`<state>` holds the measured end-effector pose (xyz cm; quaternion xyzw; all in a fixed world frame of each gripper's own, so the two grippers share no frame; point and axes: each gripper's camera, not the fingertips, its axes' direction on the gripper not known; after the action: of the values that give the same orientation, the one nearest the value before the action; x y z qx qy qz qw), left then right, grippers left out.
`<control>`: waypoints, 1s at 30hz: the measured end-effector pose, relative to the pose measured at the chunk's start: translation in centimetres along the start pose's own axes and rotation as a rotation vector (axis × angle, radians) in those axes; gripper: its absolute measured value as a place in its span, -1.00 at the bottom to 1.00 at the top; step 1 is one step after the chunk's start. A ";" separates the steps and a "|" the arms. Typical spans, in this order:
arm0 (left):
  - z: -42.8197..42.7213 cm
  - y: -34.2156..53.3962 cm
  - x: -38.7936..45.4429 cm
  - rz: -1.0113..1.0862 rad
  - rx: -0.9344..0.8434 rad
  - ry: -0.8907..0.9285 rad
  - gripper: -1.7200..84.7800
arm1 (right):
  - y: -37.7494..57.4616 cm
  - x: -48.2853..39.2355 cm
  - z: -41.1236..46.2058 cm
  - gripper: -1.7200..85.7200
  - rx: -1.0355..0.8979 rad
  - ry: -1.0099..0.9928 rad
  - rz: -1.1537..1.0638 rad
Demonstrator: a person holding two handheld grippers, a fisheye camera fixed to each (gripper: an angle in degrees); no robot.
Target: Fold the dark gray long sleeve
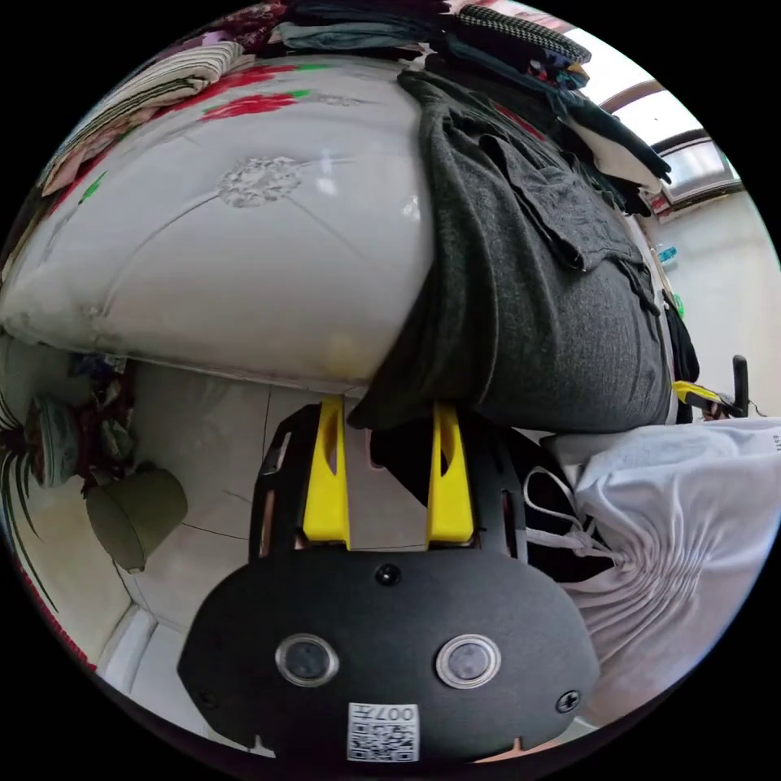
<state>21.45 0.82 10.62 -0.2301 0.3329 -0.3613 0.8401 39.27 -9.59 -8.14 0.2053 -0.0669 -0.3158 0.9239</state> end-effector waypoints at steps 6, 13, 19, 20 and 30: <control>-2.1 0.0 2.3 0.159 -0.092 0.022 -0.96 | -1.9 -3.0 2.3 -0.79 -0.100 0.188 -0.079; -11.6 1.9 1.3 0.232 -0.068 0.252 -0.97 | -4.1 -2.1 2.9 -0.92 -0.153 -0.014 -0.151; -20.3 1.0 -3.1 0.244 0.037 0.658 -0.97 | -5.8 5.5 -3.2 -0.96 0.066 -0.401 -0.036; -21.1 0.6 -3.7 0.249 0.058 0.698 -0.97 | -6.0 6.5 -4.2 -0.96 0.106 -0.436 -0.018; -26.0 -20.3 -10.4 -0.184 0.451 0.866 -0.86 | -19.2 17.4 -15.4 -0.93 0.669 -0.671 0.248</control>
<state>-12.00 -7.89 10.01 0.1001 0.5430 -0.5593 0.6183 46.28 -28.76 -30.33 0.3685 -0.4825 -0.2132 0.7654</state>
